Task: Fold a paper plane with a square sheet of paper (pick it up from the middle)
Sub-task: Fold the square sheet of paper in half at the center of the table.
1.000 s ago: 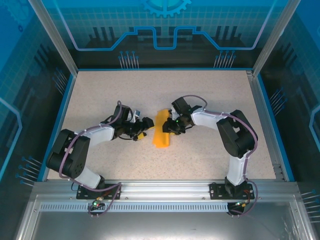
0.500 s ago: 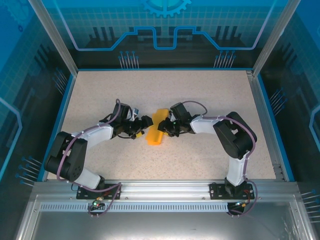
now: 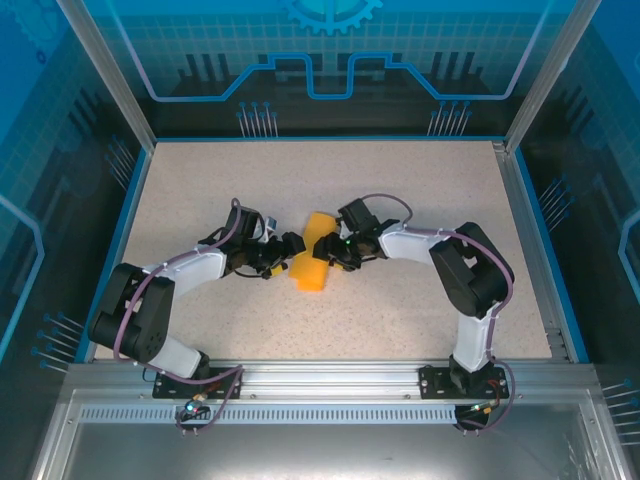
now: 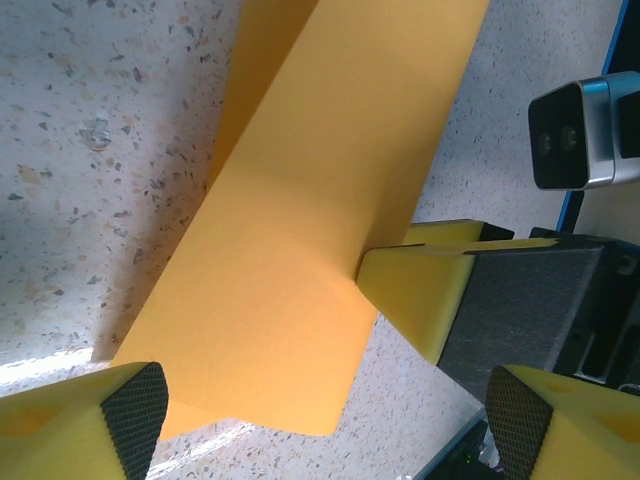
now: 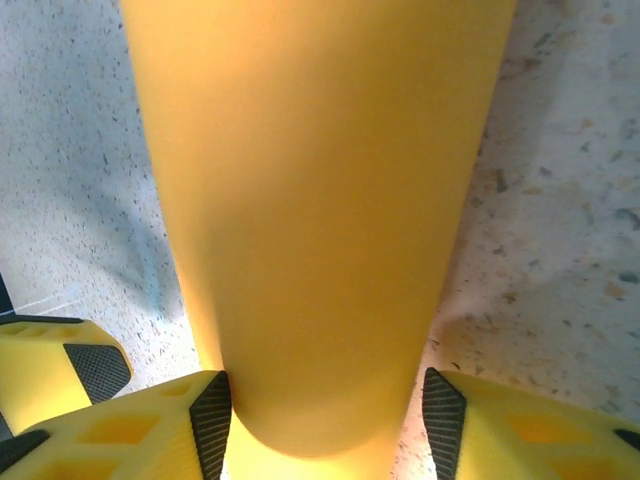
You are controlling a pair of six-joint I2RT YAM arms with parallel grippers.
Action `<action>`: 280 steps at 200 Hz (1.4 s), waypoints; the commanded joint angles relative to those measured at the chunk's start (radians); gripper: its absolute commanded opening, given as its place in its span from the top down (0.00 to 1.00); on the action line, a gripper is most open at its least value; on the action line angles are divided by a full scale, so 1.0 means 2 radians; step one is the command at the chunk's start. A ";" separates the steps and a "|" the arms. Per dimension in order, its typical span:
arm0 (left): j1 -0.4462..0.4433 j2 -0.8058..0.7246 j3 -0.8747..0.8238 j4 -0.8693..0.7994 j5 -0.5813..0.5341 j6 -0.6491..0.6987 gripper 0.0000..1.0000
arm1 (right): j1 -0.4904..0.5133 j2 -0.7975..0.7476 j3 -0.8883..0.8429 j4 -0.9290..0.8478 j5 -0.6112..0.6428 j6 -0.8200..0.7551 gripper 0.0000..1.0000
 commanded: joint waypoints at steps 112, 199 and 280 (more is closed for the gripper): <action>0.017 -0.006 0.027 -0.036 -0.021 0.026 0.14 | -0.010 0.012 0.063 -0.084 -0.011 -0.047 0.43; 0.049 0.089 0.089 -0.001 0.102 0.056 0.19 | -0.007 0.000 0.050 -0.101 -0.029 -0.088 0.44; 0.049 0.137 0.101 0.021 0.144 0.059 0.35 | -0.010 0.000 0.045 -0.099 -0.051 -0.111 0.43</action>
